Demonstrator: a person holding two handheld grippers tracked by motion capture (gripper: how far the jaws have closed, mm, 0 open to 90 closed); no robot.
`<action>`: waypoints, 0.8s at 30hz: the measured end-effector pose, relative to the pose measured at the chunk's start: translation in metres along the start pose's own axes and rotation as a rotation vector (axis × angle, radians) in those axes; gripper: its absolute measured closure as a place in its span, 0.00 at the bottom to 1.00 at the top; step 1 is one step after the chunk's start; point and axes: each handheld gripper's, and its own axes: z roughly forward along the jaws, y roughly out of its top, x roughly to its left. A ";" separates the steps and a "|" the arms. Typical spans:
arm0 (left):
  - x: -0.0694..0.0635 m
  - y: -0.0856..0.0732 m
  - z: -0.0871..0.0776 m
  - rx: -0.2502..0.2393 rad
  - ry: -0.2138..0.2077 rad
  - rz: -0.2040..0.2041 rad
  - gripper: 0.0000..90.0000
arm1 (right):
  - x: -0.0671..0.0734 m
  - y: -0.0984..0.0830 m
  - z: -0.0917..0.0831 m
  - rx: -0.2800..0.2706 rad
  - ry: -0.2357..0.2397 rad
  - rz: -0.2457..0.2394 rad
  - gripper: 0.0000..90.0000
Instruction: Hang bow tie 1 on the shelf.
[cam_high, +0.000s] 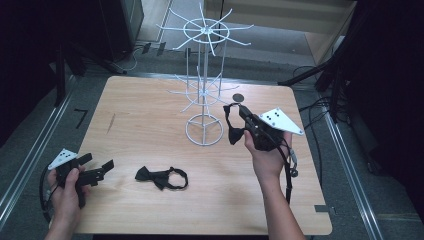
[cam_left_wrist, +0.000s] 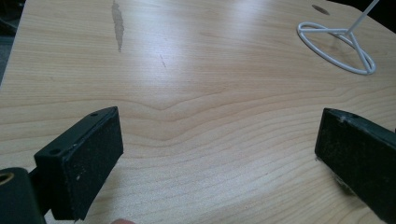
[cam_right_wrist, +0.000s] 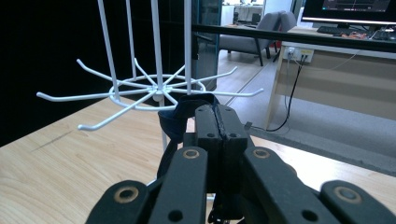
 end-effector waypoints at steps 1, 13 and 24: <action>0.000 0.000 0.000 0.000 0.000 0.000 0.02 | 0.000 0.000 0.000 0.000 0.000 0.000 1.00; 0.000 0.000 0.000 -0.003 0.001 -0.005 0.02 | -0.005 0.003 0.008 0.007 -0.001 0.013 1.00; 0.001 0.000 0.000 -0.003 -0.002 -0.005 0.02 | -0.013 -0.005 0.018 0.039 0.005 0.061 1.00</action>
